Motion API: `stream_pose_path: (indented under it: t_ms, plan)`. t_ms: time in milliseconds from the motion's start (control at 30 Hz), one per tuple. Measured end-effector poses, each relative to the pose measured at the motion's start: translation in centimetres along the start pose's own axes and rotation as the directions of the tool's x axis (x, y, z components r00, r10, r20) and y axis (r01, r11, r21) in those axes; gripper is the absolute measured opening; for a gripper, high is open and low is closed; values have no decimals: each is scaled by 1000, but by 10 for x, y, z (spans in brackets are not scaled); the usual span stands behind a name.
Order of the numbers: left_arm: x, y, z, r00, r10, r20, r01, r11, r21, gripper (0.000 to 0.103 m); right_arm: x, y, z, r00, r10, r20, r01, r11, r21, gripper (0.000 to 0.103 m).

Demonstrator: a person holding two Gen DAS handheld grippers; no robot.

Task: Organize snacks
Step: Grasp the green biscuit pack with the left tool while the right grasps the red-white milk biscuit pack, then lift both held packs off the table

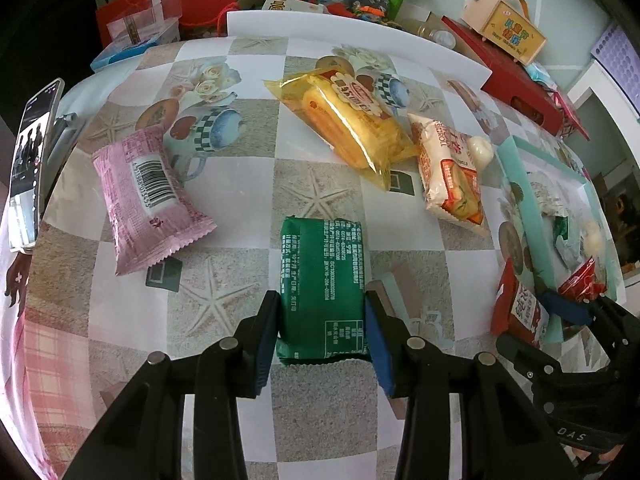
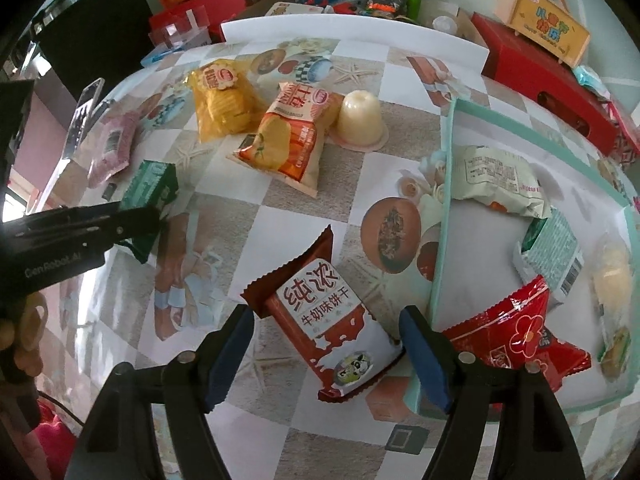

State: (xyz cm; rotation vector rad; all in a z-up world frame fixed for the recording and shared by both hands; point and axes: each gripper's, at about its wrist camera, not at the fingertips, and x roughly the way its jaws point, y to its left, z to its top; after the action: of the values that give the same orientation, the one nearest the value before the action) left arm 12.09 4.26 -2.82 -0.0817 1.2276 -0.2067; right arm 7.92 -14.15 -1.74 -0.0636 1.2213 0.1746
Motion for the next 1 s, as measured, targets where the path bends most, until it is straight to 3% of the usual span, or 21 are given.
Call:
stream_pose_path:
  t_ms: [67, 133, 333, 467, 1000]
  plan:
    - [1, 0, 1, 1000, 0, -2, 0, 1000, -1, 43, 0, -1, 0, 1000, -3, 6, 3, 1000, 2, 73]
    - [2, -1, 1, 1000, 0, -2, 0, 1000, -1, 43, 1, -4, 1, 1000, -14, 11, 14, 1000, 15, 60]
    - [3, -2, 2, 1000, -1, -4, 1, 1000, -6, 43, 5, -15, 6, 1000, 2, 23, -4, 996, 86, 48]
    - [7, -2, 4, 1000, 1, -8, -1, 1000, -9, 43, 7, -19, 10, 1000, 1, 21, -4, 993, 115, 47]
    - [15, -9, 6, 999, 47, 17, -47, 999, 21, 43, 17, -1, 10, 998, -57, 9, 56, 997, 56, 45]
